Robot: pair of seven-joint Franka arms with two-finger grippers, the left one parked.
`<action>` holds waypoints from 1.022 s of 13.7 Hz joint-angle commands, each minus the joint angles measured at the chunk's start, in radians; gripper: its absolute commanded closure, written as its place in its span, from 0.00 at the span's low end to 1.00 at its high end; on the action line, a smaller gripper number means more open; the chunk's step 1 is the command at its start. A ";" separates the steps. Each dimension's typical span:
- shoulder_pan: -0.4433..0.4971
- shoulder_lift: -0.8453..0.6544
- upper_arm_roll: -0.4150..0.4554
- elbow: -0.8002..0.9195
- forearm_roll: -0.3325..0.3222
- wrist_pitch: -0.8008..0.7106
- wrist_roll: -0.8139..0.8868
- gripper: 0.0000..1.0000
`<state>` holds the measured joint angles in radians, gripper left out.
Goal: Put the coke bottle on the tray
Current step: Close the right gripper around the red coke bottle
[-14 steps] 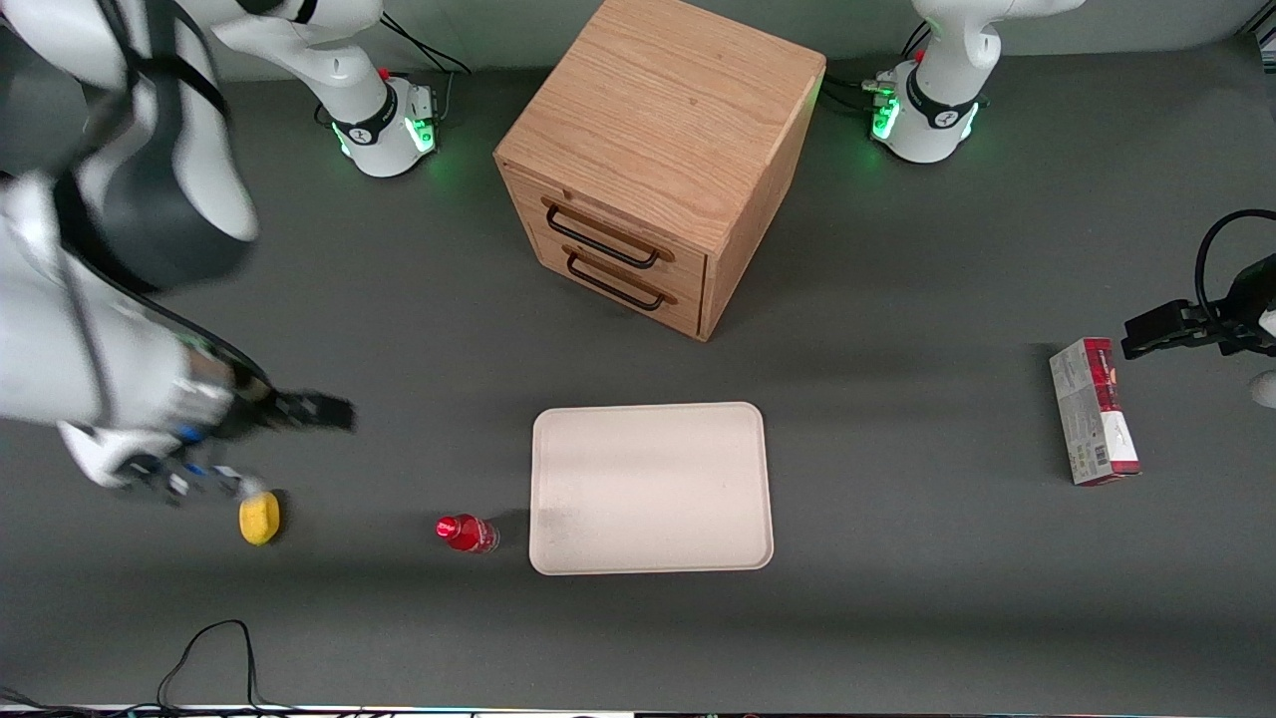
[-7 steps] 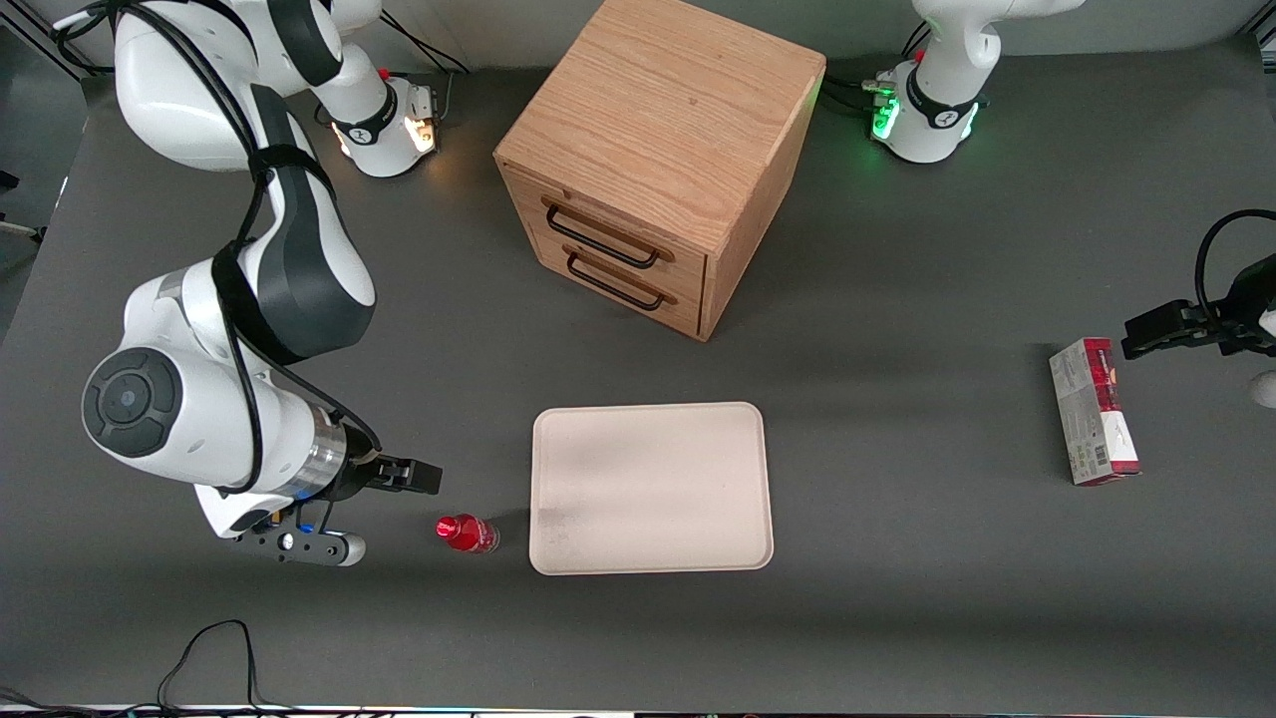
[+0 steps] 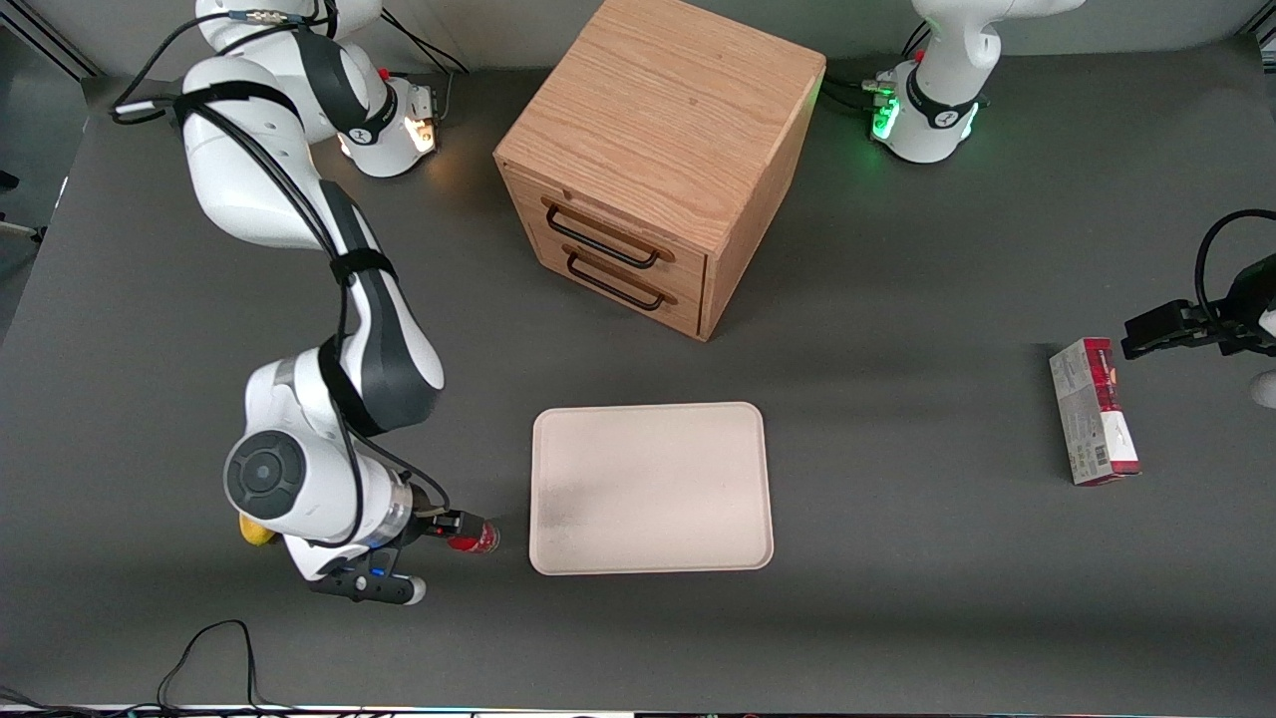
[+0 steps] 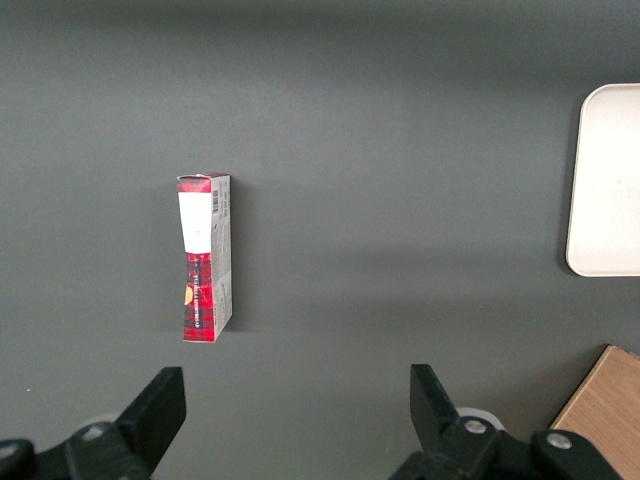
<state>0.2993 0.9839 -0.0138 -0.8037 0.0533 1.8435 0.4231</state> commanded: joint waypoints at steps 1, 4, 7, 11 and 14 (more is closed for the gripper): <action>0.009 0.022 -0.006 0.035 -0.035 0.005 0.022 0.00; 0.011 0.022 -0.006 0.031 -0.035 0.005 0.023 0.00; 0.011 0.022 -0.006 0.024 -0.036 0.005 0.023 0.03; 0.011 0.022 -0.005 0.024 -0.035 0.003 0.072 0.99; 0.012 0.022 -0.003 0.023 -0.035 -0.001 0.089 1.00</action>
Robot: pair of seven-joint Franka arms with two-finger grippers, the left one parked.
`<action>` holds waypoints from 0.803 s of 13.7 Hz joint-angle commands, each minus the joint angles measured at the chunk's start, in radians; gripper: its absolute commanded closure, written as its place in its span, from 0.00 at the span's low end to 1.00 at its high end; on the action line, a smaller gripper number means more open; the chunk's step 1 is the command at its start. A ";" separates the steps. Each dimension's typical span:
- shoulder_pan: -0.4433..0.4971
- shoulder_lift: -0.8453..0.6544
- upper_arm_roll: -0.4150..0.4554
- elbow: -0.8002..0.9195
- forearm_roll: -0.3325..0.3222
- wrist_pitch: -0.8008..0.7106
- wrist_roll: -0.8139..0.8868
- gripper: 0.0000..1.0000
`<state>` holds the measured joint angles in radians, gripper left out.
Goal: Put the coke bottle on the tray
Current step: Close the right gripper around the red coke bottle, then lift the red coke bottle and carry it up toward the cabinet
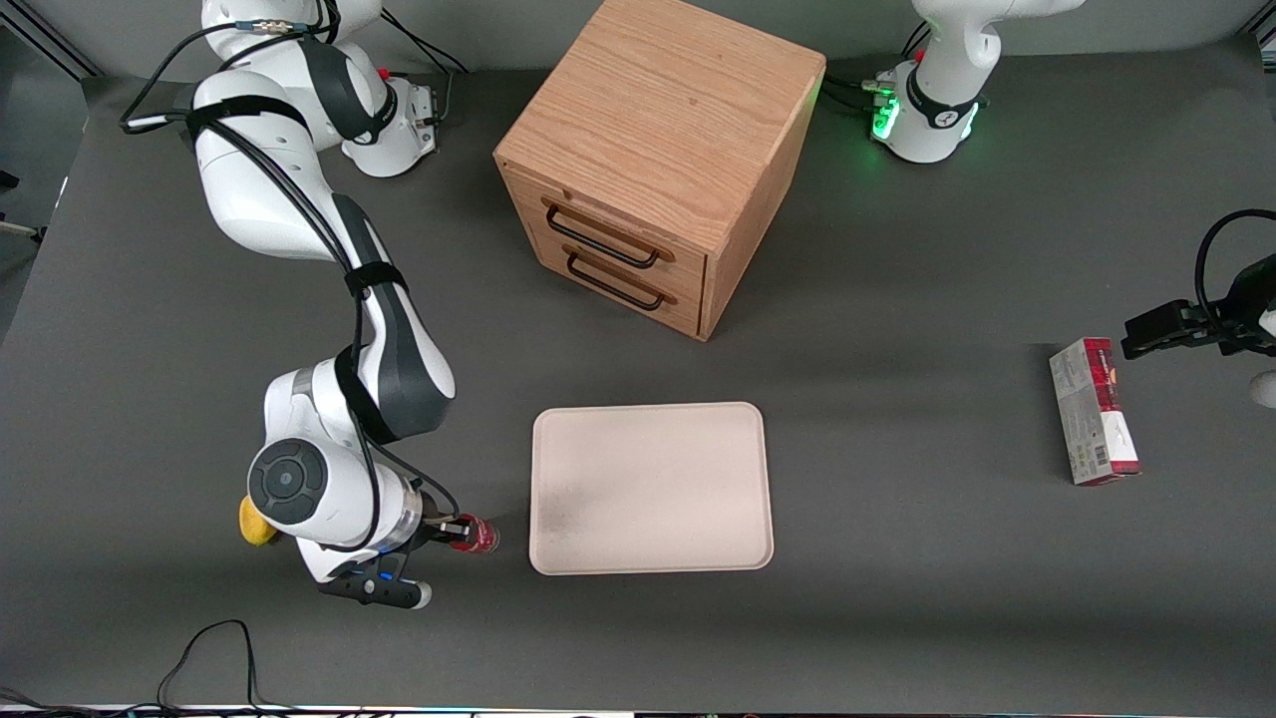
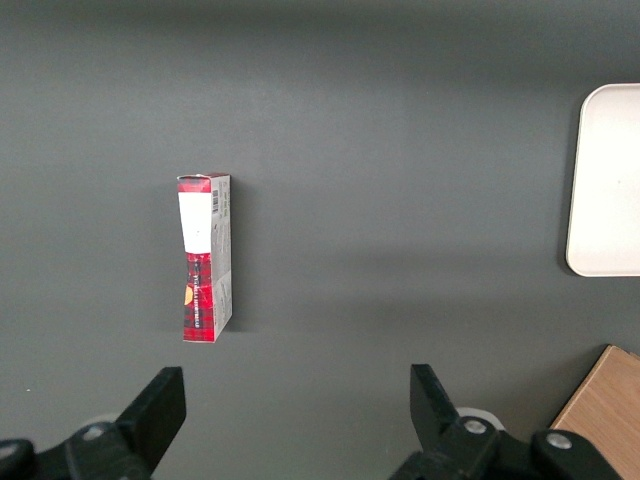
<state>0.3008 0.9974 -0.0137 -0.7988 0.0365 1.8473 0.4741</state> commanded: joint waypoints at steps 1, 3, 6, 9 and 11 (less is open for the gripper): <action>0.012 0.009 -0.003 0.018 -0.018 -0.010 0.038 1.00; 0.017 -0.003 -0.005 0.019 -0.018 -0.037 0.038 1.00; -0.008 -0.066 -0.002 0.023 -0.013 -0.173 0.020 1.00; -0.031 -0.185 0.000 0.023 -0.007 -0.348 -0.037 1.00; -0.060 -0.255 0.000 0.021 -0.003 -0.451 -0.118 1.00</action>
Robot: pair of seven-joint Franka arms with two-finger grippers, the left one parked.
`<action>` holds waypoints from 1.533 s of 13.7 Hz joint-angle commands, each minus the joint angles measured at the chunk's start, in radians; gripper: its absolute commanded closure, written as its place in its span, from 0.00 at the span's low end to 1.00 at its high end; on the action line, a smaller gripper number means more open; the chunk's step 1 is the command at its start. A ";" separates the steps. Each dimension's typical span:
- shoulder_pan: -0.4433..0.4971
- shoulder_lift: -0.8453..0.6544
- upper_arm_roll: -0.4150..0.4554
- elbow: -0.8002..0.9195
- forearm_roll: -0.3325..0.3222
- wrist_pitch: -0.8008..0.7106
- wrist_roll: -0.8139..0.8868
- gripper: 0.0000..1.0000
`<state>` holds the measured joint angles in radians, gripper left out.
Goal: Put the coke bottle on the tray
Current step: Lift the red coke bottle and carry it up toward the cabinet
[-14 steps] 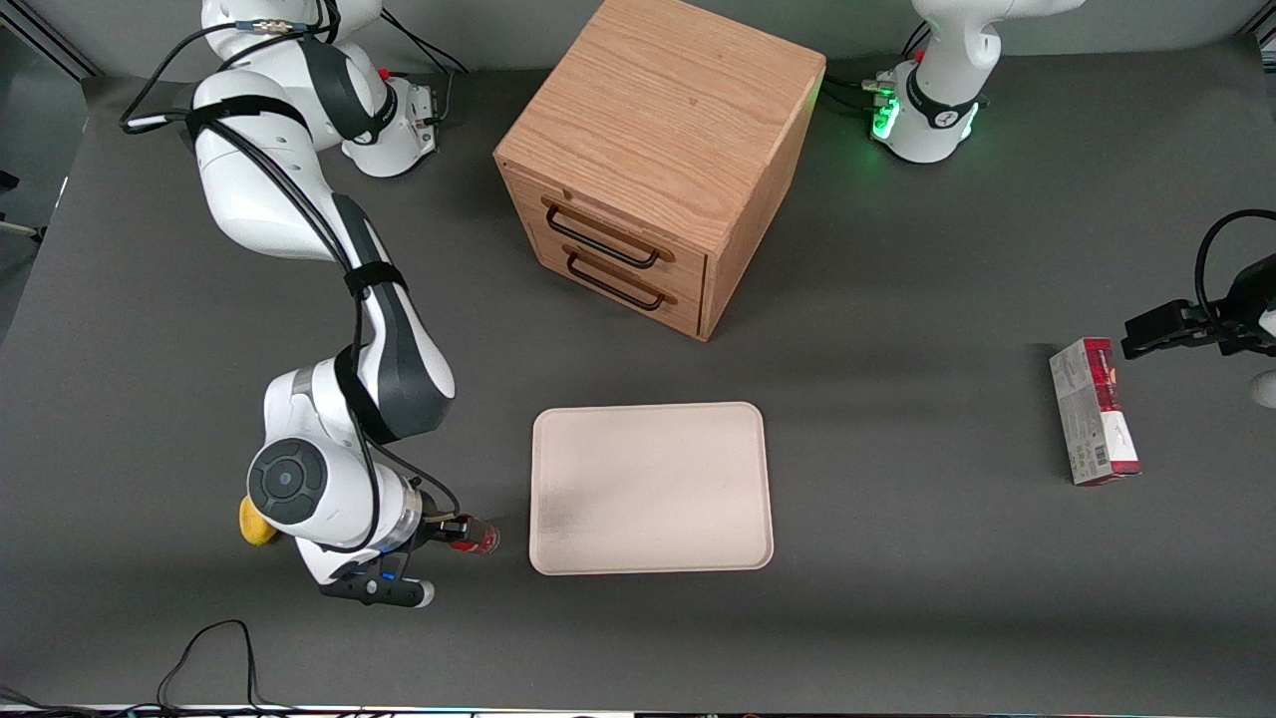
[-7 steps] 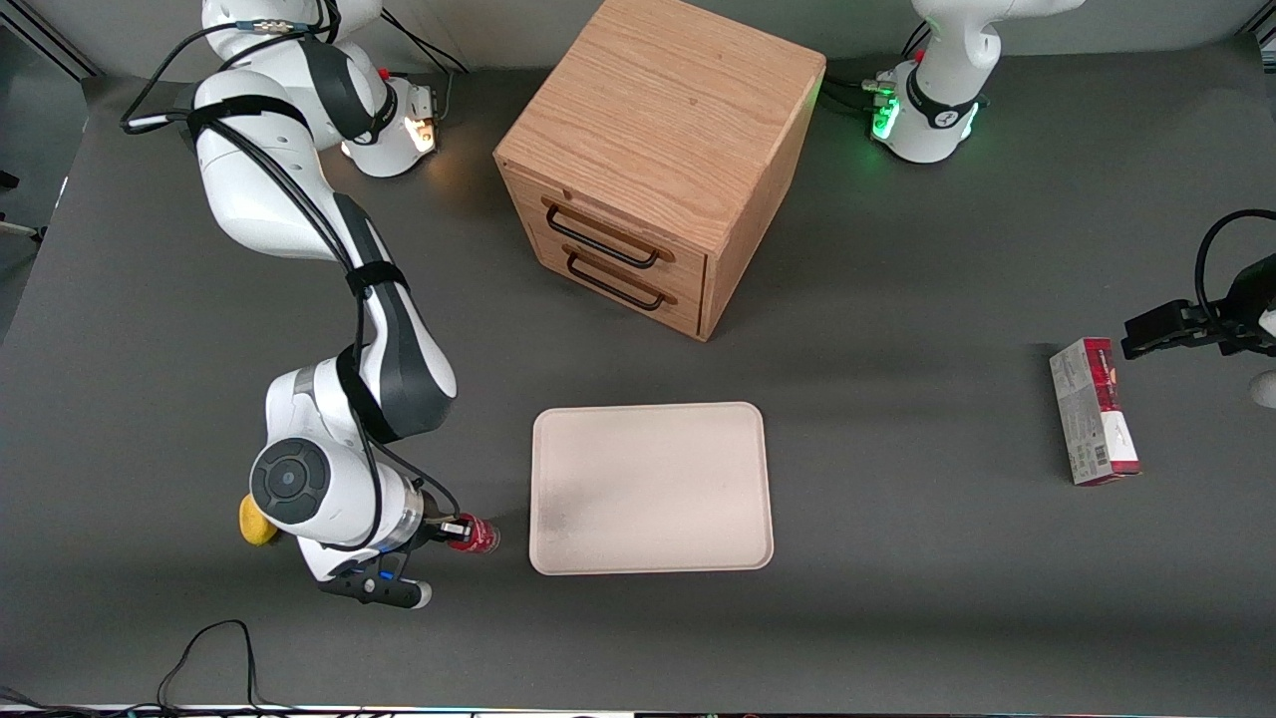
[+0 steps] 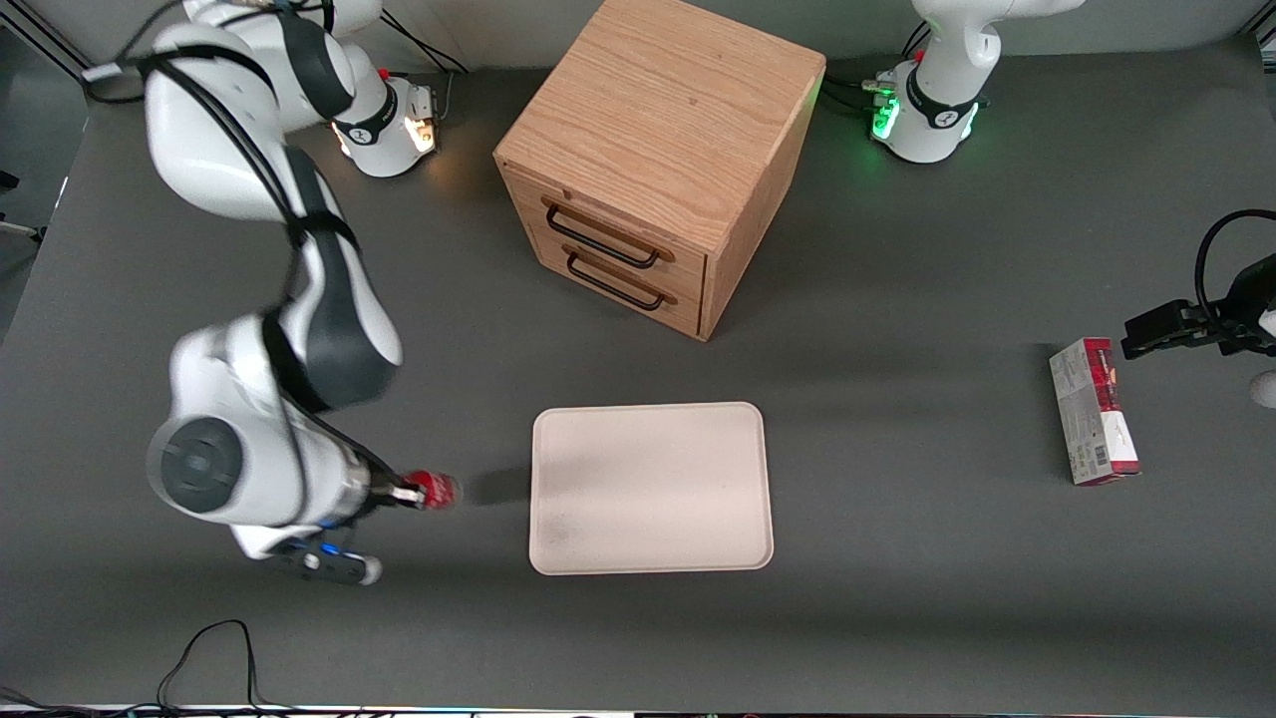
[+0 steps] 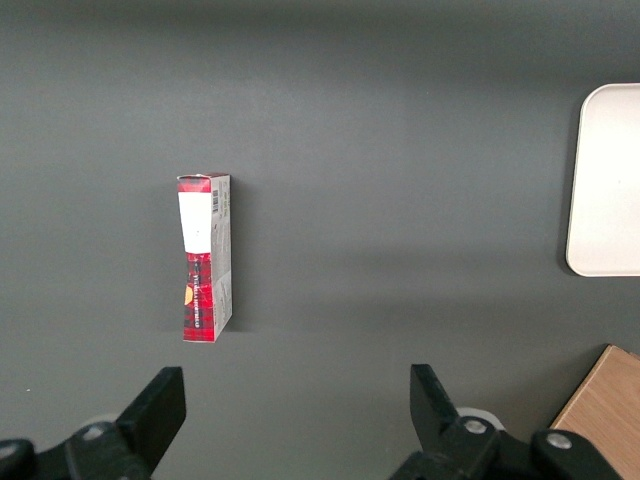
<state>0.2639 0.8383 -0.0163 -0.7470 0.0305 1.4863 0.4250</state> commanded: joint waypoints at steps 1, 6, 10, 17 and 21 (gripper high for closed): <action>-0.043 -0.138 0.001 -0.032 0.029 -0.133 -0.096 1.00; -0.048 -0.460 -0.007 -0.351 0.034 -0.225 -0.213 1.00; -0.048 -0.752 -0.016 -0.743 0.032 -0.065 -0.253 1.00; -0.038 -0.725 -0.008 -0.746 0.037 -0.012 -0.215 1.00; 0.066 -0.425 -0.007 -0.440 0.040 -0.014 0.016 1.00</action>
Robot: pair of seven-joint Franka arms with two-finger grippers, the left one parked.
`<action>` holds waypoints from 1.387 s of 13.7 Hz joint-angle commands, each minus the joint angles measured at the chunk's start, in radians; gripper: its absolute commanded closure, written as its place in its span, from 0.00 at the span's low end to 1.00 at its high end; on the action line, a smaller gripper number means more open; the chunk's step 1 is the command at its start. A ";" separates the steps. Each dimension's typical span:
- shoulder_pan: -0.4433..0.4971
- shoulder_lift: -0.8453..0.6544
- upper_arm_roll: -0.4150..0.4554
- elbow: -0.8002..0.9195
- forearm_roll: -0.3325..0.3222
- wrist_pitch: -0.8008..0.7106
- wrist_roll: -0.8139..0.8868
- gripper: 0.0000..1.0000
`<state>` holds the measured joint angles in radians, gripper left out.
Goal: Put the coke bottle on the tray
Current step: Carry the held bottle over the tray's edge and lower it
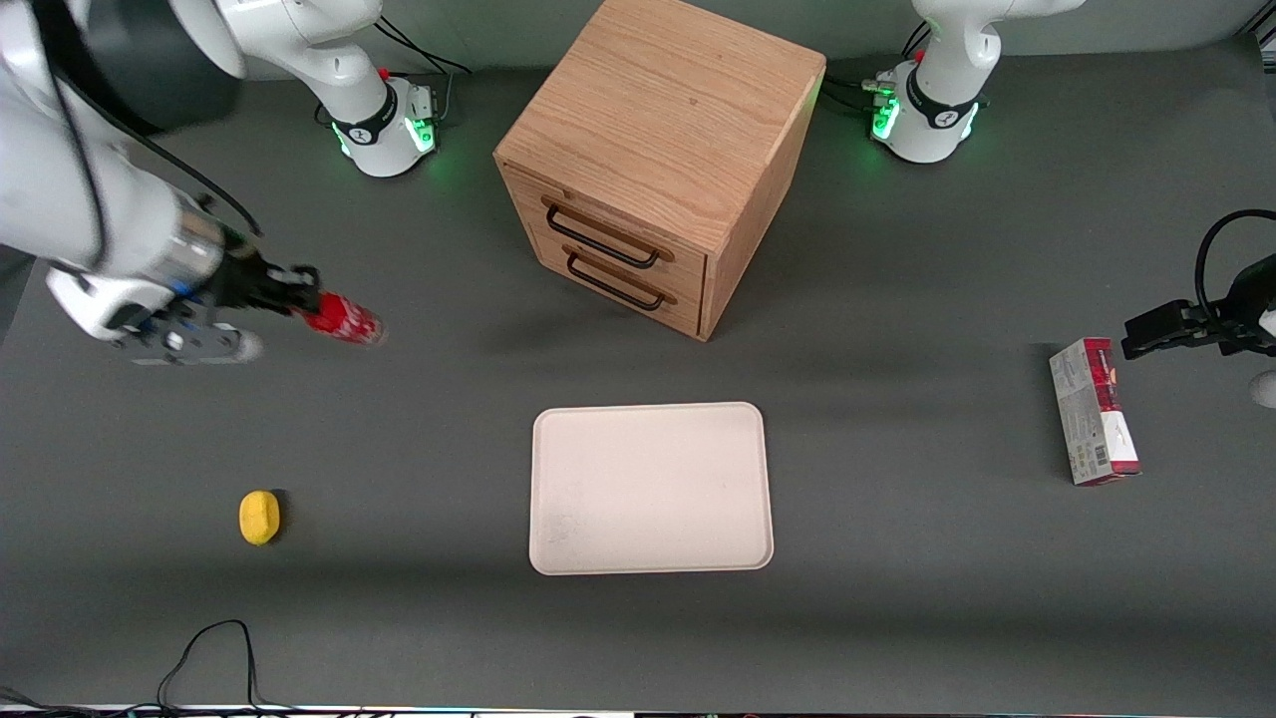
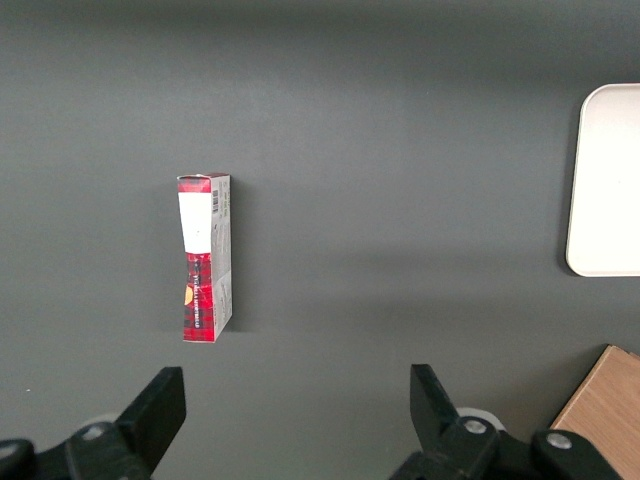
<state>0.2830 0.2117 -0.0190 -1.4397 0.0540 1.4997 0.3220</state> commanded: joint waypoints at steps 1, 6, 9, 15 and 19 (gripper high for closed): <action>0.077 0.295 -0.005 0.362 0.015 -0.027 0.185 1.00; 0.113 0.566 0.013 0.588 0.009 0.196 0.456 1.00; 0.143 0.636 0.008 0.590 0.004 0.289 0.479 1.00; 0.176 0.732 0.010 0.590 -0.068 0.424 0.552 1.00; 0.176 0.747 0.010 0.590 -0.083 0.447 0.552 1.00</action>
<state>0.4542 0.9393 -0.0078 -0.9000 -0.0026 1.9463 0.8449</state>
